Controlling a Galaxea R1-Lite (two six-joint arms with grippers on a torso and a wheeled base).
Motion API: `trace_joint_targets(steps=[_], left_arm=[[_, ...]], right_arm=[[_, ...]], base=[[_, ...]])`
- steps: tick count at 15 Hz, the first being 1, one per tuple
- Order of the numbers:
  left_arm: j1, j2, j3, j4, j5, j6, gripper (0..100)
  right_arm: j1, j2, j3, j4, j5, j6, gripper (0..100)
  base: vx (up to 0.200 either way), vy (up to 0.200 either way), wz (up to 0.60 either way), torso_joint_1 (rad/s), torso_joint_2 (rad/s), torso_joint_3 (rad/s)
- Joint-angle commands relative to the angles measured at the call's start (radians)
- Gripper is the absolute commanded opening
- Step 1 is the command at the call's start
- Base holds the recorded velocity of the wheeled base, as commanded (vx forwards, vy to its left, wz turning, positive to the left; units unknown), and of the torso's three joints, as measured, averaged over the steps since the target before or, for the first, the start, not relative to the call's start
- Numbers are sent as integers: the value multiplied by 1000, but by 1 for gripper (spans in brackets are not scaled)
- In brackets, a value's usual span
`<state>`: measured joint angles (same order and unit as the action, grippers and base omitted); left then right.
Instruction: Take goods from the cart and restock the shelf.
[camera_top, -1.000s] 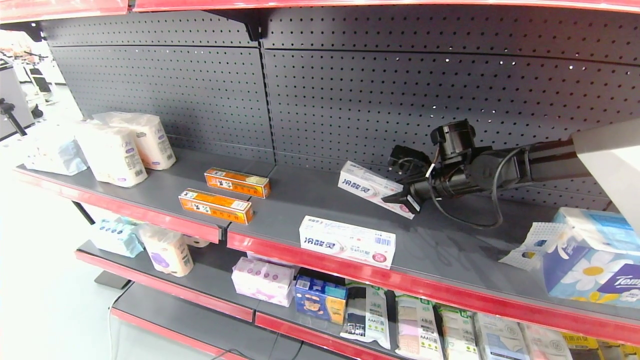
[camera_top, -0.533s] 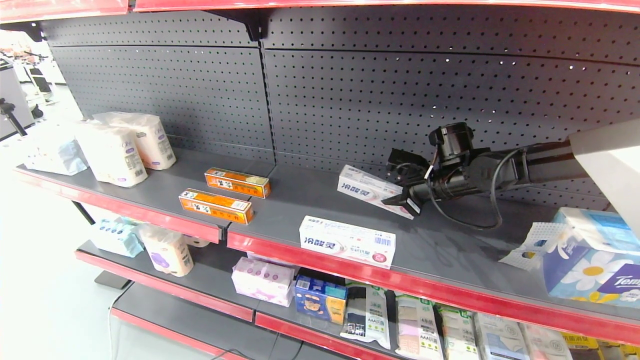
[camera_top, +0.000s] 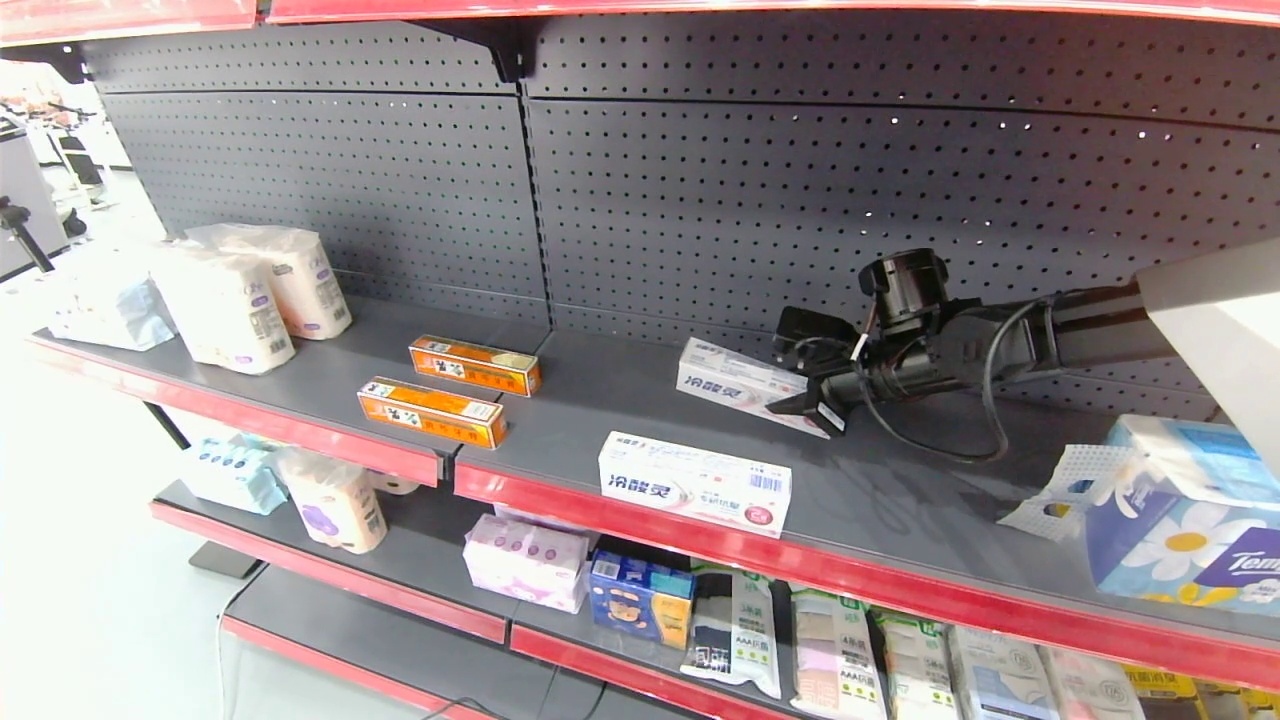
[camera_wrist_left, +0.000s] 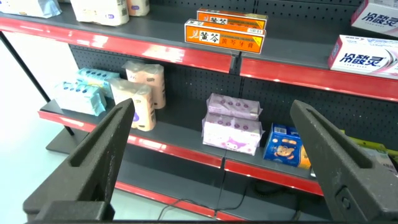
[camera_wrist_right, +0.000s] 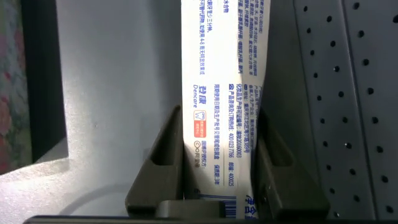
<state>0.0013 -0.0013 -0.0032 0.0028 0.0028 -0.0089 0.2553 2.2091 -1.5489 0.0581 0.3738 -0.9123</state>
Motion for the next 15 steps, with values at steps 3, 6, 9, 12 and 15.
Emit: trace_joint_targets(steps=[3,6,9,12,15], left_arm=[[0,1,0,0,0,0,100],[0,1,0,0,0,0,100],[0,1,0,0,0,0,100],[0,1,0,0,0,0,100],[0,1,0,0,0,0,100]], right_arm=[[7,7,12,0,0,1,0],[9,7,10,0,-1,0,0],[21,4,13,0,-1,1,0],[32,3,10,0,-1,3,0],[36,4,12,0,-1,1,0]], base=[[0,0,0,0,0,0],[0,0,0,0,0,0],[0,0,0,0,0,0],[0,0,0,0,0,0],[0,0,0,0,0,0]])
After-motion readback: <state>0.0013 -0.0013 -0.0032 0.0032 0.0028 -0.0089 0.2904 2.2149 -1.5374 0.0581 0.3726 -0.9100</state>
